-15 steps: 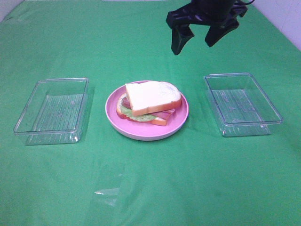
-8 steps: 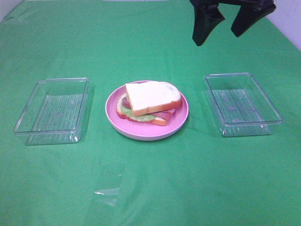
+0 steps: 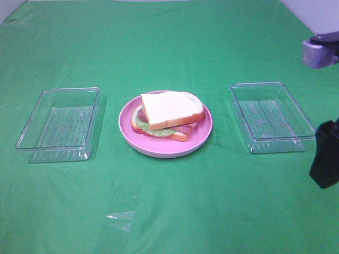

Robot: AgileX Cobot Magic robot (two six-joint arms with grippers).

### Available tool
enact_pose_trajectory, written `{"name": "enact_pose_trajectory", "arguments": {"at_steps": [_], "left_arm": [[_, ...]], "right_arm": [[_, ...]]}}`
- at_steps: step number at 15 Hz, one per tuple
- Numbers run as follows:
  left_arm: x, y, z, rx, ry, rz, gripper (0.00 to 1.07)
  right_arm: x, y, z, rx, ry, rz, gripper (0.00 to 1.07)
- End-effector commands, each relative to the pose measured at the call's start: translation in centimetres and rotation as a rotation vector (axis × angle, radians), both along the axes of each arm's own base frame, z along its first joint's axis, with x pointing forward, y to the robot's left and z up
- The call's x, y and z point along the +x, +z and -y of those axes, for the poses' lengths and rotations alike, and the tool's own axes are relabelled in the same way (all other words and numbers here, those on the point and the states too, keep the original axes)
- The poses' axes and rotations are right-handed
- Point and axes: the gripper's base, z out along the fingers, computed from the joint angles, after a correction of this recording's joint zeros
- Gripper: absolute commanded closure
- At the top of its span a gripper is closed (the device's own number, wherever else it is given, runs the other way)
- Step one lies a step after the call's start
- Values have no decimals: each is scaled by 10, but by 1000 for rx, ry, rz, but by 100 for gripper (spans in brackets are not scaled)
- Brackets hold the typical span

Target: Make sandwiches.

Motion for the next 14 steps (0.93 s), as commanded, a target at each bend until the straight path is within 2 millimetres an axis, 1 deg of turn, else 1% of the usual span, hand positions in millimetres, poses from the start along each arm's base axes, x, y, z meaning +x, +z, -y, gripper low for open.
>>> {"name": "enact_pose_trajectory", "arguments": {"at_steps": [1, 2, 5, 8, 10, 12, 13, 14], "left_arm": [[-2, 0, 0, -1, 1, 18, 6], [-2, 0, 0, -1, 1, 18, 6], [-2, 0, 0, -1, 1, 18, 6], [-2, 0, 0, -1, 1, 18, 6], [-2, 0, 0, -1, 1, 18, 6], [-2, 0, 0, -1, 1, 18, 6], [-2, 0, 0, -1, 1, 18, 6], [-2, 0, 0, -1, 1, 18, 6]], "right_arm": [[-23, -4, 13, 1, -8, 60, 22], [-37, -5, 19, 16, -9, 96, 22], [-73, -17, 34, 52, -11, 177, 22], [-104, -39, 46, 81, -16, 236, 22], [-113, -34, 50, 131, -38, 327, 22], [-119, -30, 56, 147, -120, 403, 22], [-132, -25, 67, 127, -227, 531, 22], [-142, -24, 70, 119, -263, 607, 22]]}}
